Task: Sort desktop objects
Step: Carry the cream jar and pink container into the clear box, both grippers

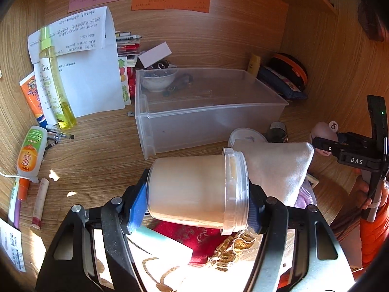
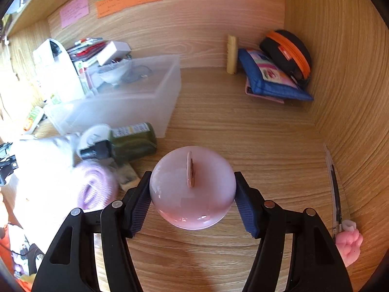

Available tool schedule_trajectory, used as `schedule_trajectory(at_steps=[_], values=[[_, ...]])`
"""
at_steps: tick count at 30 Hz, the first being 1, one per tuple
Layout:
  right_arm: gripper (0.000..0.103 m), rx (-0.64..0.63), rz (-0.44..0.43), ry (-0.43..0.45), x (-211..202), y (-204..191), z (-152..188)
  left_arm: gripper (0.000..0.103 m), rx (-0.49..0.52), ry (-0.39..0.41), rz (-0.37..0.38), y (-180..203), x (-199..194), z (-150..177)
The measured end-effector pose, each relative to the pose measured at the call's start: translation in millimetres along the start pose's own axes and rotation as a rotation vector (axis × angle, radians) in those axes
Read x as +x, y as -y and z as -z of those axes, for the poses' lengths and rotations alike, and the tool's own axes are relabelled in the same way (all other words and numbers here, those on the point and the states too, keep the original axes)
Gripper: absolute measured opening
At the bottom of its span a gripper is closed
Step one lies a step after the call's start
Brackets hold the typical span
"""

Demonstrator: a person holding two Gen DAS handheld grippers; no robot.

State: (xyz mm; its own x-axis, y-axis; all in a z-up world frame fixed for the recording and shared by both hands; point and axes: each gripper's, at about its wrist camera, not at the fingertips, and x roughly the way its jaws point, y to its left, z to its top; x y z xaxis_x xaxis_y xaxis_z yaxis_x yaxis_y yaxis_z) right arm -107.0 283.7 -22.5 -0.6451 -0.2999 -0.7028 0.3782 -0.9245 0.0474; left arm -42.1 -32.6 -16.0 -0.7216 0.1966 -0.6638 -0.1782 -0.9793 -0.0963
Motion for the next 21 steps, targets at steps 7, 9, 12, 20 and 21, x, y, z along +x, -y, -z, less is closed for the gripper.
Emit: schedule_trajectory(at_steps=[7, 9, 12, 20, 21], values=[[0.061, -0.044, -0.075, 0.059, -21.2, -27.9, -18.7, 0.066, -0.039, 0.054, -0.006, -6.0, -16.3, -20.8], [0.061, -0.064, -0.094, 0.074, -26.5, -37.7, -23.2, 0.066, -0.047, 0.069, 0.002, -7.2, -21.0, -27.2], [0.061, -0.091, -0.129, 0.096, -33.0, -52.2, -31.6, 0.066, -0.046, 0.092, 0.002, -6.6, -26.6, -36.7], [0.061, -0.144, -0.166, 0.14, -34.7, -80.7, -62.2, 0.066, -0.058, 0.111, 0.01, -10.3, -24.6, -65.5], [0.061, -0.146, -0.166, 0.143, -34.4, -83.3, -65.6, 0.066, -0.054, 0.112, 0.004, -10.2, -22.9, -68.9]])
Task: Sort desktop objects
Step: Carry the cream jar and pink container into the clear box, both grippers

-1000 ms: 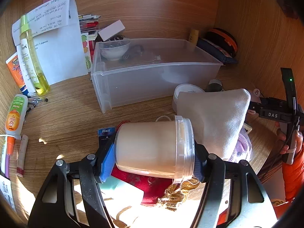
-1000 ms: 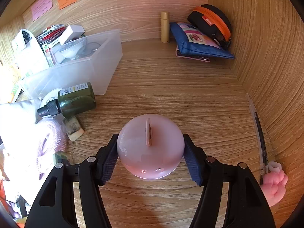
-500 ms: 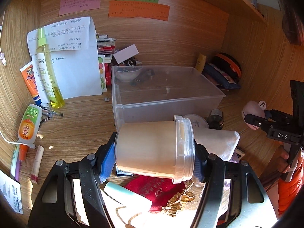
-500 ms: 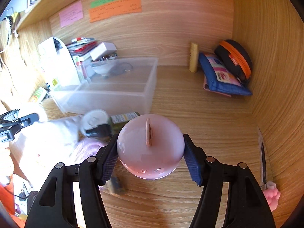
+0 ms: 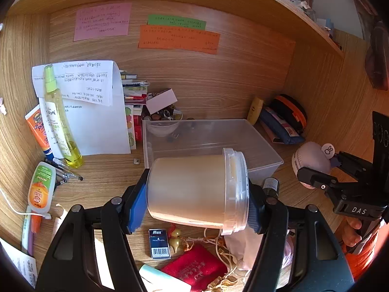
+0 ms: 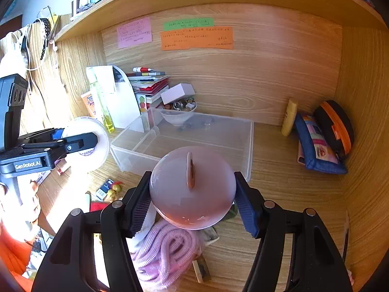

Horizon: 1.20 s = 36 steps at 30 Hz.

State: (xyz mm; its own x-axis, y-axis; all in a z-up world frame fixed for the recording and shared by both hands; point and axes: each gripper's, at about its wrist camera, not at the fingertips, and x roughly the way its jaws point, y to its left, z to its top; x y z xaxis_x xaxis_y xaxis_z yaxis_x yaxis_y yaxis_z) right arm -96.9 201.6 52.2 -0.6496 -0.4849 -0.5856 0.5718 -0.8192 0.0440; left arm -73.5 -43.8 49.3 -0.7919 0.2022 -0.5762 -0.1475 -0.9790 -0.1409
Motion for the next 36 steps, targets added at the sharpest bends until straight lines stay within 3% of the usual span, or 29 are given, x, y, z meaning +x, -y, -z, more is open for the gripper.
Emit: schedule_trajectory(at_steps=[11, 25, 36], values=[[0.061, -0.013, 0.009, -0.016, 42.6, 1.9, -38.3, 0.066, 0.01, -0.039, -0.019, -3.4, 42.7, -33.6], [0.061, -0.003, 0.024, -0.191, 127.9, 24.8, -45.6, 0.066, 0.035, -0.215, -0.022, -9.0, 131.3, -46.2], [0.061, -0.056, 0.033, -0.288, 164.5, 26.3, -42.4, 0.066, 0.063, -0.287, -0.028, -6.5, 172.3, -38.9]])
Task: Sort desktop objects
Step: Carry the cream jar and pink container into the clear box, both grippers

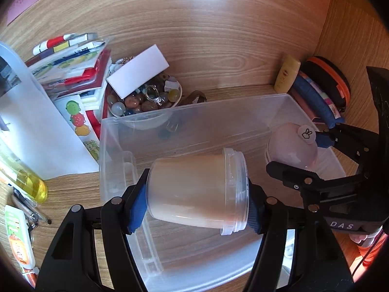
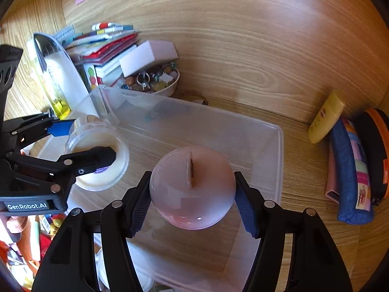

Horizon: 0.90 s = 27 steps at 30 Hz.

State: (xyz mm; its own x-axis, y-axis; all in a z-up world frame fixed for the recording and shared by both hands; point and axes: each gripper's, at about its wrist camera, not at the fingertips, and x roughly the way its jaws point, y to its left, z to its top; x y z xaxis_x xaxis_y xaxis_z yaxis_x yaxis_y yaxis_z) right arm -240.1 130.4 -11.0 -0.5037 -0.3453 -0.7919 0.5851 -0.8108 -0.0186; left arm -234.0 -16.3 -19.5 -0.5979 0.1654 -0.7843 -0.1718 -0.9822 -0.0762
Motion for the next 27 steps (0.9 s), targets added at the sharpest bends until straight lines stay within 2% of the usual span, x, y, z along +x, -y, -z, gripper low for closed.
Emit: schedule_trajectory(at_steps=[7, 10, 18, 27], values=[[0.061, -0.017, -0.002, -0.053, 17.3, -3.4, -2.4, 0.066, 0.026, -0.002, -0.03, 5.2, 7.1, 0.9], [0.061, -0.042, 0.035, -0.054, 19.2, -8.2, -2.1, 0.066, 0.038, 0.001, -0.044, 6.2, 8.7, 2.7], [0.061, -0.048, 0.032, -0.08, 20.2, -5.9, -3.2, 0.066, 0.063, 0.009, -0.091, 9.5, 10.0, 6.0], [0.061, -0.041, 0.039, -0.101, 20.1, -5.8, -4.8, 0.066, 0.056, 0.035, -0.073, 10.1, -3.8, 11.6]])
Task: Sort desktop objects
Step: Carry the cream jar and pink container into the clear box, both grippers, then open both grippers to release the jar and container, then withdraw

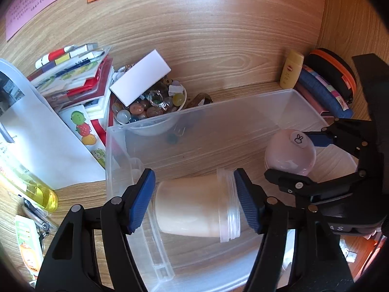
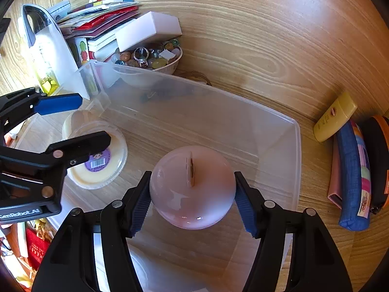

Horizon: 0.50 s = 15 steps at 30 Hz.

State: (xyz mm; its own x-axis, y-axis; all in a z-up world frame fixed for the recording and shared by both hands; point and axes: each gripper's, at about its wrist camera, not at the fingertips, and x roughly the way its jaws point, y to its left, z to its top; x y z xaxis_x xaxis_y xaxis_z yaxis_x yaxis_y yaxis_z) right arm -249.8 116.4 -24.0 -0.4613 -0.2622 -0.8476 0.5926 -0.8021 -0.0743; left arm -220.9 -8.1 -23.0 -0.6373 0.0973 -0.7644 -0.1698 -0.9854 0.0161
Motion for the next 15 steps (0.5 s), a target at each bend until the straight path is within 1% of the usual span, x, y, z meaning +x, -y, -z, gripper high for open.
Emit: schedule_trajectory(at_steps=[2, 5, 7, 10, 15], values=[[0.061, 0.005, -0.003, -0.002, -1.1, 0.4, 0.1, 0.067, 0.002, 0.01, -0.001, 1.0, -4.9, 0.3], [0.062, -0.004, 0.005, 0.015, -8.1, -1.2, 0.7, 0.074, 0.003, 0.027, -0.002, 2.7, -11.5, 0.3], [0.067, -0.013, 0.013, 0.03, -13.0, -3.4, 1.0, 0.074, 0.003, 0.035, -0.001, 3.4, -16.6, 1.1], [0.068, -0.027, 0.032, 0.051, -20.9, -8.4, 2.9, 0.074, 0.001, 0.047, -0.007, 5.4, -24.5, 2.2], [0.068, -0.023, 0.02, 0.077, -31.7, -11.5, 7.8, 0.075, -0.001, 0.067, -0.012, 6.5, -40.2, 5.2]])
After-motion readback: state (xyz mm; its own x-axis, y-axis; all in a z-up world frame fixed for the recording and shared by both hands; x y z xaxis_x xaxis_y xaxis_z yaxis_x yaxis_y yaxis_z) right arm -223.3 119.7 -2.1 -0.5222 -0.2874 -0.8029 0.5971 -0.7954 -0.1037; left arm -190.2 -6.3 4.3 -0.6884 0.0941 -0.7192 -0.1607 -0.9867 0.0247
